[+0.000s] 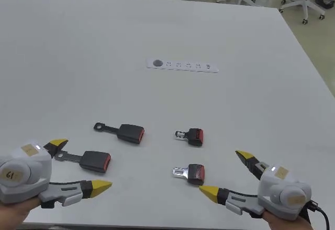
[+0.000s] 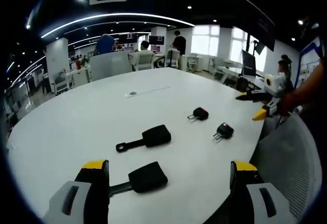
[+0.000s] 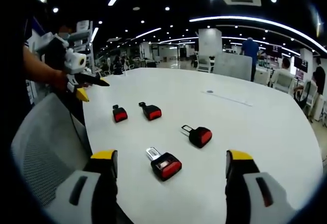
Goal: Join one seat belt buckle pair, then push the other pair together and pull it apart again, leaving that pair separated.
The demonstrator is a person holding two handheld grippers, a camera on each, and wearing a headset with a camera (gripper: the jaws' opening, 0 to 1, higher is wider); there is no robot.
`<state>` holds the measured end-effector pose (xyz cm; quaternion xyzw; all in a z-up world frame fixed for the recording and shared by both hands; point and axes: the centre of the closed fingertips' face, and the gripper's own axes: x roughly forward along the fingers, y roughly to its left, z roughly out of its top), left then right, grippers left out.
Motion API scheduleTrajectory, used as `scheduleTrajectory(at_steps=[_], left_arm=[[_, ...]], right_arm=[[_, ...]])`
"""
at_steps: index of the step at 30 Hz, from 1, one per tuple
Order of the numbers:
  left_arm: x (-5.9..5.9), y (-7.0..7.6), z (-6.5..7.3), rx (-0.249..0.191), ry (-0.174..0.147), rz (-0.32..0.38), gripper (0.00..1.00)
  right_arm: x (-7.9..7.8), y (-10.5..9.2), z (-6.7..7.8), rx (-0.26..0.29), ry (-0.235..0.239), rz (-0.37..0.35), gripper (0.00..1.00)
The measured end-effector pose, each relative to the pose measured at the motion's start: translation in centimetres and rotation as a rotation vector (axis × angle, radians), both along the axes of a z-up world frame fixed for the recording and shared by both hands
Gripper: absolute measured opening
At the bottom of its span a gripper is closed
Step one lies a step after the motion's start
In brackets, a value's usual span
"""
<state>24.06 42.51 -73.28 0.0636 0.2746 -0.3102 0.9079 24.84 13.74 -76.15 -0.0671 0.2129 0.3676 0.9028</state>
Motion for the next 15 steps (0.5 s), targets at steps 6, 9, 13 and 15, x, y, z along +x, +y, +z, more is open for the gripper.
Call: scheduleTrajectory(at_steps=[6,9,13,15], left_arm=[[0.14,-0.05,0.16,-0.005,-0.004,0.008,1.00],[0.14,0.03,0.06,0.000,-0.002,0.008,1.00],[0.13,0.07,-0.03,0.001,0.000,0.009,1.00],[0.15,0.05,-0.02,0.000,0.000,0.010,1.00]], right_arm=[[0.00,0.01,-0.12,0.001,0.005,0.004,0.90],[-0.24,0.35,-0.23,0.013,0.020,0.023,0.90],[-0.53,0.80,-0.30,-0.003,0.017,0.054,0.91],[-0.54,0.92,-0.25,0.004,0.017,0.056,0.91]])
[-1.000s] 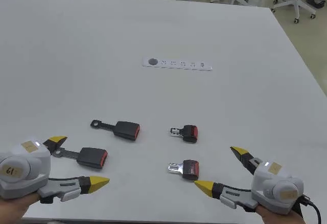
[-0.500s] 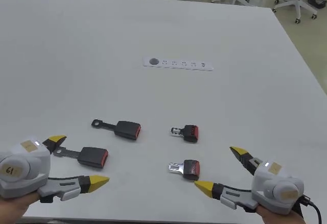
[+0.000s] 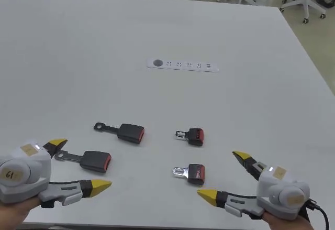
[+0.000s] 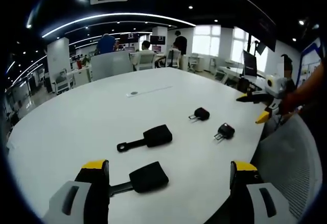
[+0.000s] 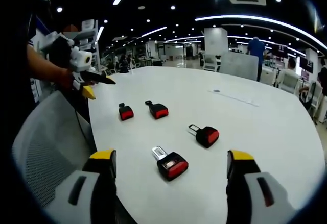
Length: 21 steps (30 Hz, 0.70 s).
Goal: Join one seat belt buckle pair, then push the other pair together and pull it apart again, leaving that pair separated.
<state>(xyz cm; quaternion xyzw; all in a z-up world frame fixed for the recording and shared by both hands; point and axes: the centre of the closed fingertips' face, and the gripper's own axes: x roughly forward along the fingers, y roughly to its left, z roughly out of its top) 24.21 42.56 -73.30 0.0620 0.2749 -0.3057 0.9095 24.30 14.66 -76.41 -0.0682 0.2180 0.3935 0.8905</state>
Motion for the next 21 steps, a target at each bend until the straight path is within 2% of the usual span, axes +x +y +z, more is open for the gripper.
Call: scheduleTrajectory(at_steps=[12,21], left_arm=[[0.12,0.03,0.10,-0.001,-0.001,0.001,1.00],[0.29,0.26,0.14,0.002,0.001,0.002,1.00]], right_arm=[[0.30,-0.06,-0.01,0.010,0.009,-0.002,0.91],[-0.08,0.08,-0.40,0.011,0.026,0.010,0.91]])
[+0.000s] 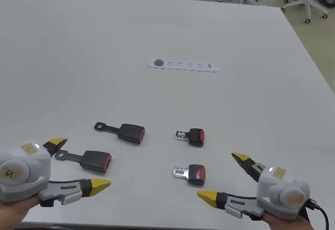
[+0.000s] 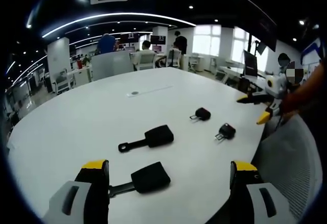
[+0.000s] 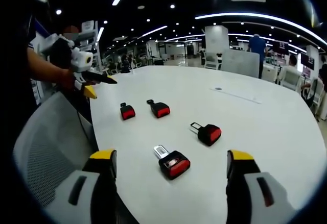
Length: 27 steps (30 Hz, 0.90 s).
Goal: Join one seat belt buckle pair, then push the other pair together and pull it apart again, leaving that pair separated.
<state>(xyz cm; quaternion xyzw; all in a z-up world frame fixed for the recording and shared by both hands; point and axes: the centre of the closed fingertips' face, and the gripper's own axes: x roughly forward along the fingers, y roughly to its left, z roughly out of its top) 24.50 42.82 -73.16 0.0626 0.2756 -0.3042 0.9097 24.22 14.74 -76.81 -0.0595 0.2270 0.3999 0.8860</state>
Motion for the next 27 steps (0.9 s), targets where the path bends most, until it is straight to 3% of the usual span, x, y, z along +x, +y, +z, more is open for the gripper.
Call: scheduleTrajectory(at_steps=[27], left_arm=[[-0.19,0.15,-0.32,0.016,0.010,-0.023,1.00]], right_arm=[[-0.08,0.04,-0.26,-0.022,0.007,0.028,0.92]])
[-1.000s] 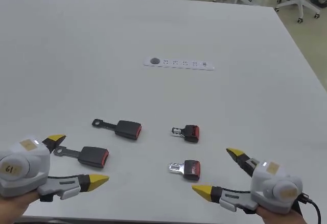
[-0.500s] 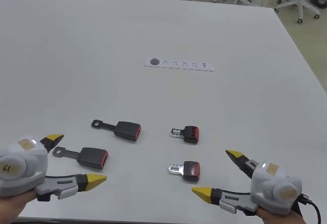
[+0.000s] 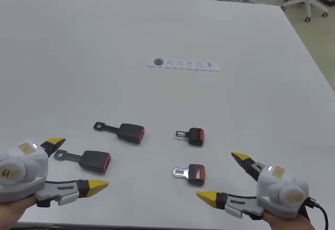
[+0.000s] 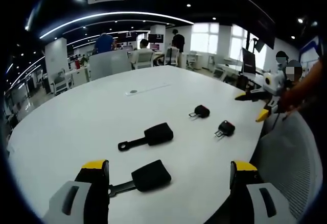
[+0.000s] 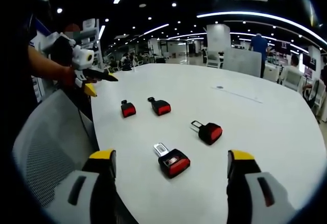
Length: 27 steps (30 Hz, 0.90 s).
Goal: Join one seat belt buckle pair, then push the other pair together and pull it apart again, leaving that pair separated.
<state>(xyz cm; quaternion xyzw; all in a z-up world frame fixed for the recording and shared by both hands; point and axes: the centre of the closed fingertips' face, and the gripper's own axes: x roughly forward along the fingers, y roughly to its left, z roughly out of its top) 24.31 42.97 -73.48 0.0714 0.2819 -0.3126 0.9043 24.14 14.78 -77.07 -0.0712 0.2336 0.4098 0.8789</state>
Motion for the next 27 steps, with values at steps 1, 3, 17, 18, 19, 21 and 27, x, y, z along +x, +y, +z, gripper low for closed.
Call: scheduleTrajectory(at_steps=[1,3,17,18,19,21,27], left_arm=[[0.0,0.1,0.0,0.002,0.001,-0.001,1.00],[0.0,0.2,0.0,0.000,0.000,-0.002,1.00],[-0.2,0.1,-0.5,0.032,0.016,-0.046,1.00],[-0.2,0.1,-0.5,0.034,0.018,-0.048,1.00],[-0.2,0.2,-0.5,0.035,0.019,-0.050,1.00],[0.0,0.2,-0.6,0.037,0.019,-0.051,1.00],[0.1,0.0,-0.9,0.055,0.013,-0.081,0.98]], right_arm=[[0.0,-0.1,0.0,-0.009,-0.001,0.009,0.92],[0.2,-0.3,0.0,-0.012,-0.001,0.007,0.92],[0.7,-0.3,-0.4,-0.018,0.005,0.020,0.91],[0.7,-0.3,-0.3,-0.018,0.000,0.019,0.91],[0.8,-0.3,-0.3,-0.016,-0.007,0.019,0.91],[0.9,-0.2,-0.4,-0.011,0.002,0.020,0.91],[1.1,-0.2,-0.5,-0.022,-0.006,0.035,0.91]])
